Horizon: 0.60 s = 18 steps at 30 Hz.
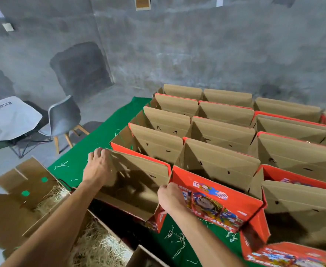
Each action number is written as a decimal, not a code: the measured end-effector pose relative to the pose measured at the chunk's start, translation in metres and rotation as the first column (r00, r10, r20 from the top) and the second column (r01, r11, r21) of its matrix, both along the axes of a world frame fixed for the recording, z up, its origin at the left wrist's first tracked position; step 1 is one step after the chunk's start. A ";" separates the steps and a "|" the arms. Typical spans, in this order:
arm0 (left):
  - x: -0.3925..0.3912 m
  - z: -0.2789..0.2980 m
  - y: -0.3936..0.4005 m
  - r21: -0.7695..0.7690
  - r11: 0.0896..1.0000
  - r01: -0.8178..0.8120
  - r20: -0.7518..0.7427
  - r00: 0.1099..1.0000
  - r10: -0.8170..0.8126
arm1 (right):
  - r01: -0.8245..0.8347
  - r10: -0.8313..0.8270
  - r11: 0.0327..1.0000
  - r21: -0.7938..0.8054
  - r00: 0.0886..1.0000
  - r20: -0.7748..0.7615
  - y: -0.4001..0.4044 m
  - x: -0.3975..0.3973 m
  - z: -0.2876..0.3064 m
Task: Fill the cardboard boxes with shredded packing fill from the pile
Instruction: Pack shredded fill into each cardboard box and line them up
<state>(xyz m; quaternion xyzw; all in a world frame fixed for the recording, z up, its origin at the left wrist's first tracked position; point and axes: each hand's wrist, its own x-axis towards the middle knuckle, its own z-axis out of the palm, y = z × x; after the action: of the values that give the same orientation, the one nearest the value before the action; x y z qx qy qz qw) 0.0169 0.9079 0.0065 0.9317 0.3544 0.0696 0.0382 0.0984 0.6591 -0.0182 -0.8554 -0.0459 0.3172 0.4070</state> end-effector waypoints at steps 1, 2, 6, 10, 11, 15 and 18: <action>-0.001 0.001 0.002 -0.019 1.000 0.007 0.042 0.999 -0.006 | -0.002 0.003 1.000 -0.024 1.000 0.028 0.001 0.000 0.001; -0.001 0.002 0.003 -0.043 0.999 0.003 0.076 0.997 0.000 | -0.011 0.014 0.999 -0.040 0.998 0.059 0.001 -0.001 0.002; -0.008 0.012 0.000 -0.147 0.987 -0.066 0.191 0.977 0.094 | -0.059 0.068 0.996 -0.070 0.989 0.132 -0.011 -0.007 0.013; -0.022 0.043 -0.009 -0.172 0.983 -0.056 0.327 0.939 0.110 | -0.066 0.063 0.998 0.016 0.991 0.120 -0.029 -0.023 0.040; -0.025 0.059 -0.013 -0.153 0.987 -0.060 0.353 0.929 0.111 | -0.044 0.038 0.996 0.082 0.996 0.080 -0.032 -0.026 0.053; -0.037 0.138 -0.034 -0.057 0.995 -0.079 0.414 0.905 0.095 | -0.057 0.055 0.975 0.214 0.998 0.016 -0.056 -0.041 0.115; -0.051 0.201 -0.066 -0.005 0.998 -0.066 0.452 0.890 0.062 | -0.057 0.023 0.957 0.284 0.992 0.123 -0.089 -0.053 0.160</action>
<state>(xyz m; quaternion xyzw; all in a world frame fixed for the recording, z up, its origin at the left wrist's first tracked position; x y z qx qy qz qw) -0.0340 0.8418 0.2075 0.8781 0.3659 0.2871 0.1124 0.0457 0.5705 0.1413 -0.8034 -0.1327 0.2643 0.5168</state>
